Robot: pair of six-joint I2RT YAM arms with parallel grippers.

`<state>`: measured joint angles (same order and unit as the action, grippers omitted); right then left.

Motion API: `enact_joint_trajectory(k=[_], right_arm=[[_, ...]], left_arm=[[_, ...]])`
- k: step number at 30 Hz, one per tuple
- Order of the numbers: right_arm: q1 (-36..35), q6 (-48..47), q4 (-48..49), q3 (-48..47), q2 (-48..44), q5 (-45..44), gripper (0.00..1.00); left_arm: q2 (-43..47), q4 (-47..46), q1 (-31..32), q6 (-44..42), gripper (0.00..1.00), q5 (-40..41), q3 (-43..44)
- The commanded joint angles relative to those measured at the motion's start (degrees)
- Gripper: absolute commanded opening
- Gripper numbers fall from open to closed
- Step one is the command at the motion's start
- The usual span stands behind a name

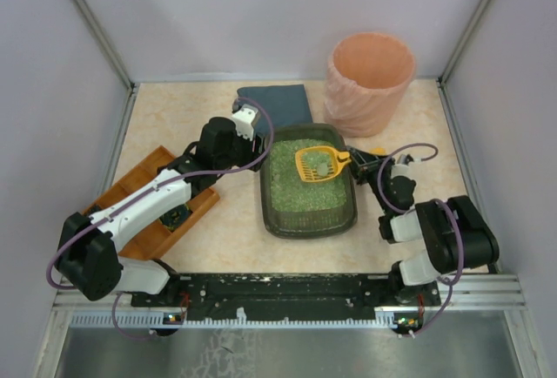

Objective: Clean the litter box

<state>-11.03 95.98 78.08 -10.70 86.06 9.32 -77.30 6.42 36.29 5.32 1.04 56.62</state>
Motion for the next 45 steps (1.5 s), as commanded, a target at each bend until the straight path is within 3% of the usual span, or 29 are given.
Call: enact_joint_trajectory(k=[1, 4, 8, 11, 15, 19, 23, 27, 31, 35, 38, 42, 45], right_arm=[[2.28, -5.14, 1.07, -0.29, -6.67, -1.25, 0.00], [-0.47, -11.44, -9.41, -4.52, -10.67, 0.98, 0.00], [3.77, -10.27, -11.08, -0.60, -15.01, -3.15, 0.00], [-0.04, -13.98, -14.59, -4.84, -14.98, 1.05, 0.00], [4.27, -9.70, -9.07, -0.03, -14.56, -1.93, 0.00], [-0.44, -14.25, -12.39, -5.18, -14.26, 2.26, 0.00], [3.81, -11.29, -10.43, -1.13, -15.71, -1.67, 0.00], [0.50, -14.60, -12.39, -5.24, -15.25, 2.80, 0.00], [4.63, -9.90, -8.72, -0.02, -15.82, -1.58, 0.00], [0.09, -14.42, -12.31, -4.46, -15.80, 2.04, 0.00], [3.70, -10.98, -9.88, -0.73, -16.09, -1.27, 0.00], [0.14, -14.00, -11.02, -5.29, -14.86, 2.32, 0.00], [2.76, -11.45, -8.22, -2.49, -14.47, -0.36, 0.00]], left_arm=[[0.65, -0.09, 0.35, 0.08, 0.62, 0.35, -0.21], [0.91, -1.75, 0.27, 0.12, 0.63, -0.41, -0.78], [0.17, 0.66, 0.35, 0.21, 0.62, -0.09, 0.47], [0.83, -1.50, 0.32, 0.28, 0.62, -0.41, -0.79], [0.18, 0.42, 0.34, 0.25, 0.62, -0.24, 0.40], [0.94, -1.68, 0.32, 0.30, 0.62, -0.43, -0.92], [0.11, 0.49, 0.36, 0.19, 0.62, -0.29, 0.37], [0.73, -1.58, 0.31, 0.24, 0.62, -0.58, -0.81], [-0.13, 0.44, 0.36, 0.20, 0.62, -0.65, 0.43], [0.33, -1.31, 0.36, 0.24, 0.62, -0.97, -0.43], [-0.29, 0.26, 0.36, 0.14, 0.62, -0.95, 0.46], [0.37, -0.96, 0.36, 0.18, 0.62, -0.85, -0.41], [0.06, -0.26, 0.36, 0.01, 0.62, -0.82, 0.19]])
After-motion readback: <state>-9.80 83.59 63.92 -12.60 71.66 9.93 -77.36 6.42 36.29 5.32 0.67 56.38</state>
